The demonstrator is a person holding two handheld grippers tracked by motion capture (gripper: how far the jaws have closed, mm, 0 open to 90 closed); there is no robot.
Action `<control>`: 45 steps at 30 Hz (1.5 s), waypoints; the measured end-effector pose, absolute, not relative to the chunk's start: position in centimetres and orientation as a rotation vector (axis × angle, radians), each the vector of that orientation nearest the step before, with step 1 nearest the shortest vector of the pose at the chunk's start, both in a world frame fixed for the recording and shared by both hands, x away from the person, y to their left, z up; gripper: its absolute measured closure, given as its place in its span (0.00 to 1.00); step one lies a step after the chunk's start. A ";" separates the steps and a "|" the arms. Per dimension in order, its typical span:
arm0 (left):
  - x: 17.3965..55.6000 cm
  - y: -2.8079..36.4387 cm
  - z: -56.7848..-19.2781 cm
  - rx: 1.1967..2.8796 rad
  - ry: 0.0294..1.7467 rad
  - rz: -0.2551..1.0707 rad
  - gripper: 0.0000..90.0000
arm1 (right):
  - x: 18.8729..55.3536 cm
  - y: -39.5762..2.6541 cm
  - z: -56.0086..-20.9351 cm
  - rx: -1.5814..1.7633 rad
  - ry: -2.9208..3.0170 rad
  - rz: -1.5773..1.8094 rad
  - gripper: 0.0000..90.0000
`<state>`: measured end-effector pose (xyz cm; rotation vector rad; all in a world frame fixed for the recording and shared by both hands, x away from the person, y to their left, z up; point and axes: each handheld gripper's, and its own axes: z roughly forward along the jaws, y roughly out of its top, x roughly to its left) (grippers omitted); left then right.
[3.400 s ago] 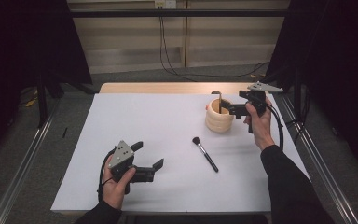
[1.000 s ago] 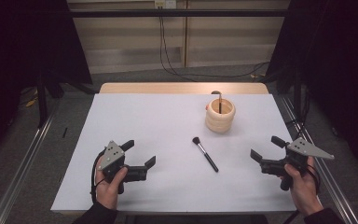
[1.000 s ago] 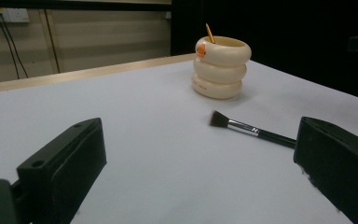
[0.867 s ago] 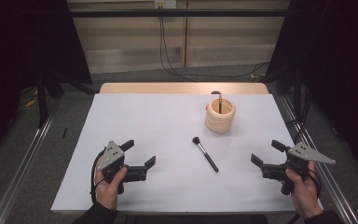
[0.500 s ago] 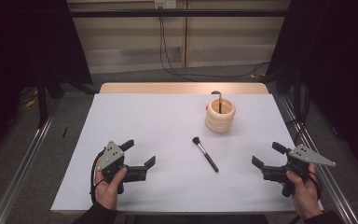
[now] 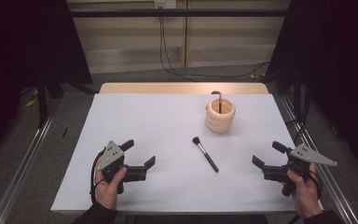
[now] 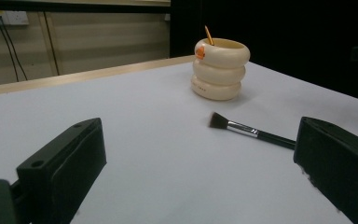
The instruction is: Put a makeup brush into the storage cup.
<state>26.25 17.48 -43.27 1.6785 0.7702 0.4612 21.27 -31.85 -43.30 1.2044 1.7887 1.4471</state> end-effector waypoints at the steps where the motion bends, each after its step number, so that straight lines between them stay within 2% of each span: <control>1: 26.2 17.5 -43.2 1.679 0.774 0.462 0.02 | 21.3 -31.8 -43.3 1.205 1.788 1.450 0.01; 15: 26.2 17.5 -43.3 1.679 0.775 0.461 0.02 | 22.1 -31.4 -42.0 1.124 1.816 1.489 0.01; 45: 26.1 17.7 -43.3 1.680 0.779 0.472 0.02 | 27.5 -26.8 -39.7 0.926 1.919 1.538 0.00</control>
